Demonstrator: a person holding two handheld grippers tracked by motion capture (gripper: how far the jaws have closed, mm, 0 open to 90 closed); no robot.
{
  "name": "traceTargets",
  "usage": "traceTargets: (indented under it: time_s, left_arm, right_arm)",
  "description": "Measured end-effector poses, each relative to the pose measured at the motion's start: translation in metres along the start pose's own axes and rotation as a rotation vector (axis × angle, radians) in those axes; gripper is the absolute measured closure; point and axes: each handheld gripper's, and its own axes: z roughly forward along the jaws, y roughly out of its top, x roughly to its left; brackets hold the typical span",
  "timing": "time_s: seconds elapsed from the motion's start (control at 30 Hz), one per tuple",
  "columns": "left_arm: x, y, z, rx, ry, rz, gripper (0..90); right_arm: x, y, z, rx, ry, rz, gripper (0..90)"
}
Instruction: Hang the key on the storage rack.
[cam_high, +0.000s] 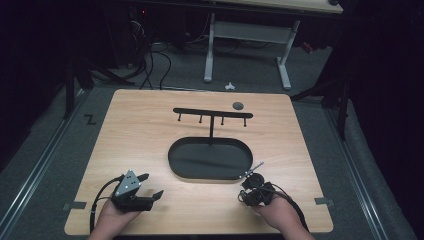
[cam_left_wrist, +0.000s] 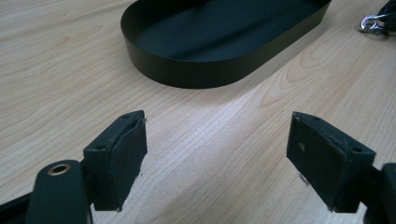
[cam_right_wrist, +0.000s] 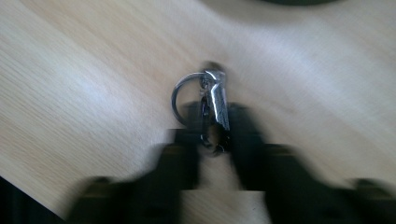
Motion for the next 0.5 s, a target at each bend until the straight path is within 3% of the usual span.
traceTargets:
  time_s: [0.07,0.27,0.5]
  left_arm:
    - [0.0000,0.0000,0.0001,0.000,-0.001,0.001,20.6]
    - [0.0001,0.0001,-0.0006,-0.001,0.000,0.000,20.7]
    - [-0.0001,0.0000,0.0000,0.000,-0.001,0.001,20.7]
  right_arm:
    - [-0.0026,0.0013,-0.0061,-0.017,-0.024,0.002,84.7]
    - [-0.0011,-0.0012,-0.0019,0.010,-0.018,-0.016,84.9]
    - [-0.0015,-0.0003,-0.0063,-0.013,-0.023,-0.004,85.0]
